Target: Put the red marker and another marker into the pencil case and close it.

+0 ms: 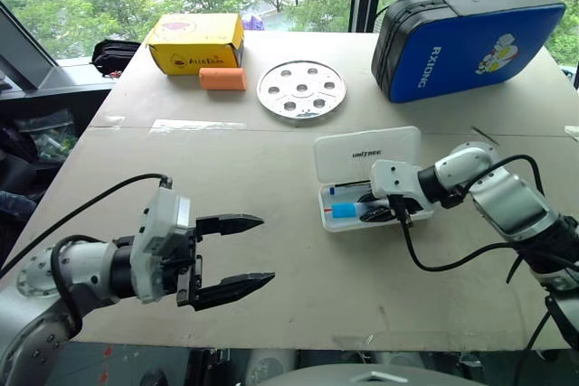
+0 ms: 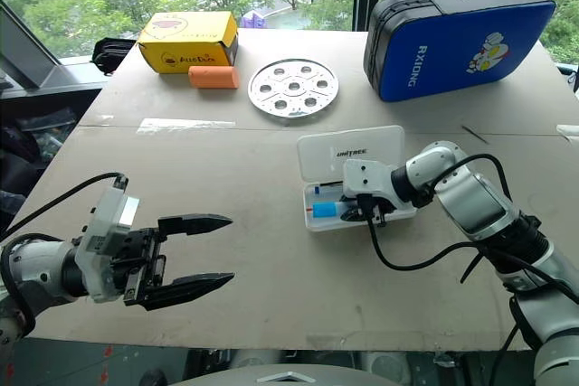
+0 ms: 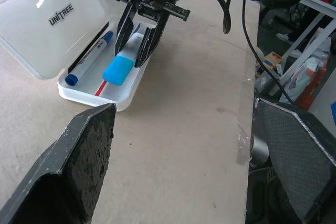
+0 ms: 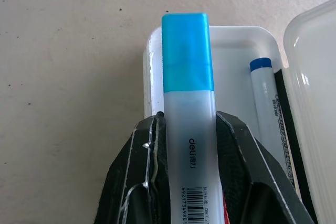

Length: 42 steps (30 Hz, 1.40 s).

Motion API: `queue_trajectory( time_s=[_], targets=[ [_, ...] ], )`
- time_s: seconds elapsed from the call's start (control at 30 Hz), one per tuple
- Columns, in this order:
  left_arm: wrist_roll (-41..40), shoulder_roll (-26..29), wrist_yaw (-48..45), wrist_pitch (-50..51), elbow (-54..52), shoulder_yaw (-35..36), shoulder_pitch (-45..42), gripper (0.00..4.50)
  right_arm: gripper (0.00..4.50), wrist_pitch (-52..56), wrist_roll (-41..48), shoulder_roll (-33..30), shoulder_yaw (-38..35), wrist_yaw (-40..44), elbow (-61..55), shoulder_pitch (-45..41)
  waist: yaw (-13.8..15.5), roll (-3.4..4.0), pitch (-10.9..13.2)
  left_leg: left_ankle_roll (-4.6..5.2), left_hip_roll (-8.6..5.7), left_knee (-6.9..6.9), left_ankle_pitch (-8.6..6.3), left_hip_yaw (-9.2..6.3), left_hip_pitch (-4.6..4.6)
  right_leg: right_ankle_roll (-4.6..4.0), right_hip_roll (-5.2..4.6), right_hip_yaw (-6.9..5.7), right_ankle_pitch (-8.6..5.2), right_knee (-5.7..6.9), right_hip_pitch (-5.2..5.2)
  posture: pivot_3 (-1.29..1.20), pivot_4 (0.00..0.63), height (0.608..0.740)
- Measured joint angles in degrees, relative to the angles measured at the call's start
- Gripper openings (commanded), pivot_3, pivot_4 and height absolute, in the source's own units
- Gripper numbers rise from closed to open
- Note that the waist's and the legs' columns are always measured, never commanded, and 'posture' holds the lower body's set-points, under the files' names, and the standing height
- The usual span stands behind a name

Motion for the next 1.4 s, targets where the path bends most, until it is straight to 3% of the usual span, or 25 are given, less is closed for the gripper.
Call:
queue_trajectory(
  time_s=[0.03, 0.2, 0.23, 0.27, 0.3, 0.4, 0.5, 0.57, 0.67, 0.8, 0.93, 1.2, 1.4],
  targets=[
    [0.02, -0.01, 0.0, -0.14, 0.0, 0.01, 0.25, 4.36, 0.62, -0.16, -0.19, 0.25, 0.14, 0.11, 0.21, -0.02, 0.0, 0.0, 0.0, 0.0, 0.0, 0.0, 0.0, 0.0, 0.0, 0.0, 0.0, 0.0, 0.0, 0.0, 0.0, 0.0, 0.15, 0.74],
    [0.32, -0.16, -0.16, -0.88, 0.0, 0.45, 1.89, 4.36, 2.92, -0.86, -1.23, 1.56, 0.43, 0.83, 1.29, -0.22, 0.02, 0.0, 0.0, 0.0, 0.0, 0.0, 0.0, 0.0, 0.0, -0.01, -0.01, 0.0, 0.0, 0.0, 0.0, 0.0, 0.15, 0.74],
    [0.36, -0.17, -0.21, -0.98, 0.0, 0.45, 2.04, 4.36, 3.09, -1.05, -1.32, 1.66, 0.5, 0.83, 1.33, -0.22, 0.02, 0.0, 0.0, 0.0, 0.0, 0.0, 0.0, 0.0, 0.0, 0.0, -0.01, 0.0, 0.0, 0.0, 0.0, 0.0, 0.15, 0.74],
    [0.42, -0.23, -0.4, -1.28, 0.0, 0.51, 2.21, 4.36, 3.64, -1.39, -1.51, 1.6, 0.53, 1.02, 1.34, -0.22, 0.02, 0.01, 0.0, 0.0, 0.0, -0.01, 0.0, -0.01, 0.0, -0.01, -0.01, -0.01, 0.0, 0.0, 0.0, 0.0, 0.15, 0.74],
    [0.45, -0.25, -0.47, -1.49, 0.0, 0.57, 2.33, 4.36, 3.88, -1.41, -1.55, 1.53, 0.53, 1.09, 1.31, -0.22, 0.04, 0.01, 0.0, 0.0, 0.0, 0.0, 0.0, -0.02, 0.0, -0.01, -0.02, -0.02, 0.0, 0.0, 0.0, 0.0, 0.15, 0.74],
    [0.53, -0.3, -0.58, -2.06, -0.01, 0.76, 2.93, 4.36, 3.88, 0.79, -0.09, 0.06, -0.75, 1.23, -1.32, 0.5, 0.1, 0.04, 0.03, 0.0, 0.0, -0.01, 0.0, -0.01, -0.01, -0.01, -0.07, -0.01, -0.01, -0.01, 0.0, 0.0, 0.15, 0.74],
    [0.51, -0.53, -0.45, -2.21, -0.05, 0.74, 3.04, 4.36, 3.88, 9.31, 6.19, -1.94, -9.12, -0.12, -7.53, 2.96, 0.3, 0.05, 0.05, 0.0, -0.01, -0.01, 0.0, -0.05, -0.04, -0.01, -0.25, -0.04, -0.01, -0.03, 0.0, 0.0, 0.15, 0.74],
    [0.31, -0.77, -0.19, -2.37, -0.29, 0.49, 2.57, 4.36, 3.88, 13.98, 10.02, -3.94, -16.41, -2.0, -11.54, 6.85, 0.65, 0.04, 0.04, 0.0, -0.03, -0.02, -0.01, -0.13, -0.04, -0.02, -0.32, -0.12, -0.01, -0.07, 0.04, 0.0, 0.15, 0.74],
    [0.23, -1.59, 0.66, -2.5, -0.61, -0.89, 1.1, 4.36, 3.88, 23.54, 14.88, -6.91, -33.9, -7.94, -15.99, 18.76, 1.51, 0.04, 0.04, 0.0, -0.18, -0.07, -0.01, -0.09, -0.07, -0.15, -0.44, -0.09, -0.09, -0.1, 0.04, 0.0, 0.15, 0.74],
    [0.21, -2.25, 1.3, -2.55, -0.76, -3.43, -0.42, 4.36, 3.88, 26.78, 12.14, -8.76, -44.21, -16.78, -16.13, 26.17, 1.3, 0.05, 0.04, 0.01, -0.21, -0.07, 0.0, 0.05, -0.01, -0.18, -0.42, 0.02, -0.1, -0.06, 0.04, 0.0, 0.15, 0.74],
    [0.08, -2.69, 2.22, -2.55, -0.91, -6.41, -3.62, 4.36, 3.88, 33.44, 5.84, -8.43, -45.31, -30.11, -9.11, 24.98, 0.87, 0.06, 0.03, 0.02, -0.23, -0.04, 0.01, 0.16, 0.06, -0.2, -0.08, 0.18, -0.11, 0.02, 0.03, 0.0, 0.15, 0.74],
    [-1.97, -2.78, 6.11, -1.22, -1.73, -9.2, -8.18, 4.36, 3.88, 50.46, 1.46, 4.94, -49.0, -49.76, -1.75, 14.9, 0.05, 0.09, 0.05, 0.02, -0.19, -0.08, 0.01, 0.08, -0.02, 0.04, 0.08, 0.19, -0.01, 0.04, -0.03, 0.0, 0.15, 0.74],
    [-2.48, -2.83, 7.78, -0.72, -2.34, -9.29, -7.95, 4.36, 3.88, 61.03, -2.9, 18.64, -58.39, -61.55, -9.52, 10.0, 0.01, 0.15, 0.06, 0.02, -0.19, -0.11, 0.01, 0.03, -0.01, 0.05, 0.11, 0.16, -0.01, 0.08, -0.05, 0.0, 0.15, 0.74]
  ],
)
